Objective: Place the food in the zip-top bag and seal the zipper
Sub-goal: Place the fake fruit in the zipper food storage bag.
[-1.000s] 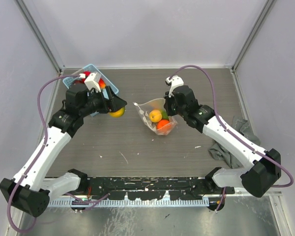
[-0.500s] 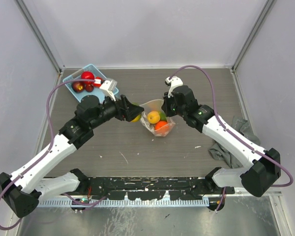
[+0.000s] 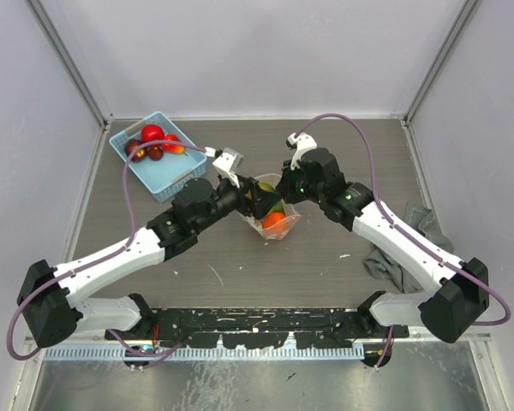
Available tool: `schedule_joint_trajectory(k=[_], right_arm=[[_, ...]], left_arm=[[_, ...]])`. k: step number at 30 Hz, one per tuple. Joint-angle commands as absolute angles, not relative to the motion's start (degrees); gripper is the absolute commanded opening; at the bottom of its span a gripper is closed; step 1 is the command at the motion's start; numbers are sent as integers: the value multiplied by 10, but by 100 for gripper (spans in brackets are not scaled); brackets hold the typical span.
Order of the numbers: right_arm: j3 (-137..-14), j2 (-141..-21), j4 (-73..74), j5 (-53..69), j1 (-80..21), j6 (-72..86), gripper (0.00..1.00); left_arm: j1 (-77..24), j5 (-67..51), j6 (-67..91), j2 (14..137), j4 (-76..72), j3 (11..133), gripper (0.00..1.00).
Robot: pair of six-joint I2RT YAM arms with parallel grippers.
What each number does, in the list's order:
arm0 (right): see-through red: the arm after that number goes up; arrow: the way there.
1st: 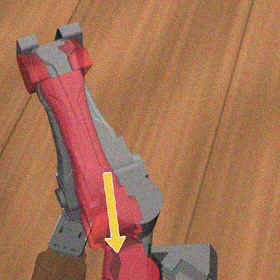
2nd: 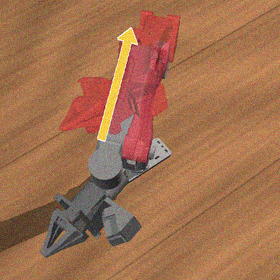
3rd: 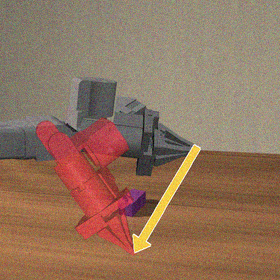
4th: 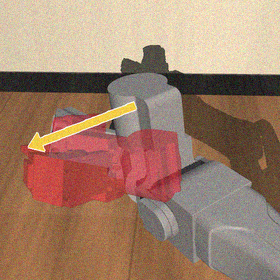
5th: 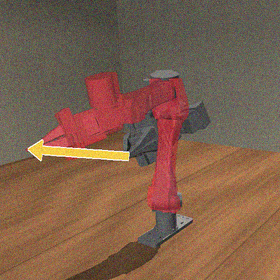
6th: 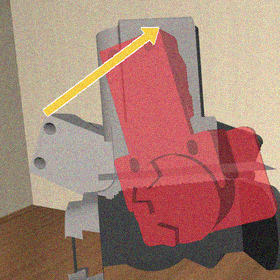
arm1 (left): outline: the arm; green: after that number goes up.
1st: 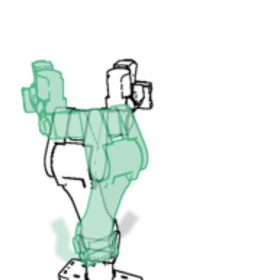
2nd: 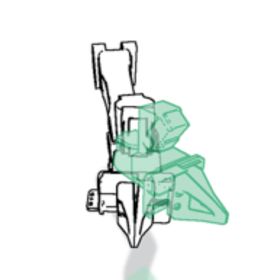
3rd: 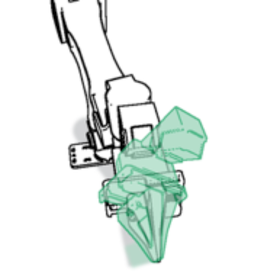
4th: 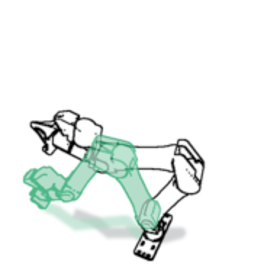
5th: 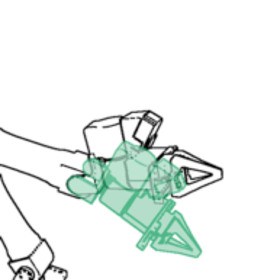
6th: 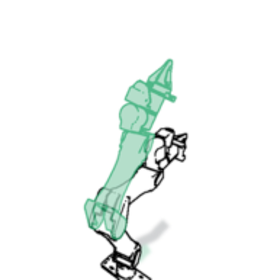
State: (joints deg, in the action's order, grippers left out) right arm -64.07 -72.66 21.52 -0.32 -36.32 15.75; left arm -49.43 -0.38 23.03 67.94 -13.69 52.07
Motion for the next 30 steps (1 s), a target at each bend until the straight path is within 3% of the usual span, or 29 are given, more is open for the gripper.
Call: schedule_joint_trajectory(k=[1,11,21,30], right_arm=[[-646,-716,172,17,-365,172,1],[-642,-716,169,21,-364,172,1],[-641,-716,164,25,-365,174,1],[-637,-713,164,23,-365,175,1]], left_arm=[[-503,45,191,700,-222,517,44],[-514,100,150,736,-206,484,53],[-515,111,151,732,-173,472,84],[-514,90,183,681,-93,503,95]])
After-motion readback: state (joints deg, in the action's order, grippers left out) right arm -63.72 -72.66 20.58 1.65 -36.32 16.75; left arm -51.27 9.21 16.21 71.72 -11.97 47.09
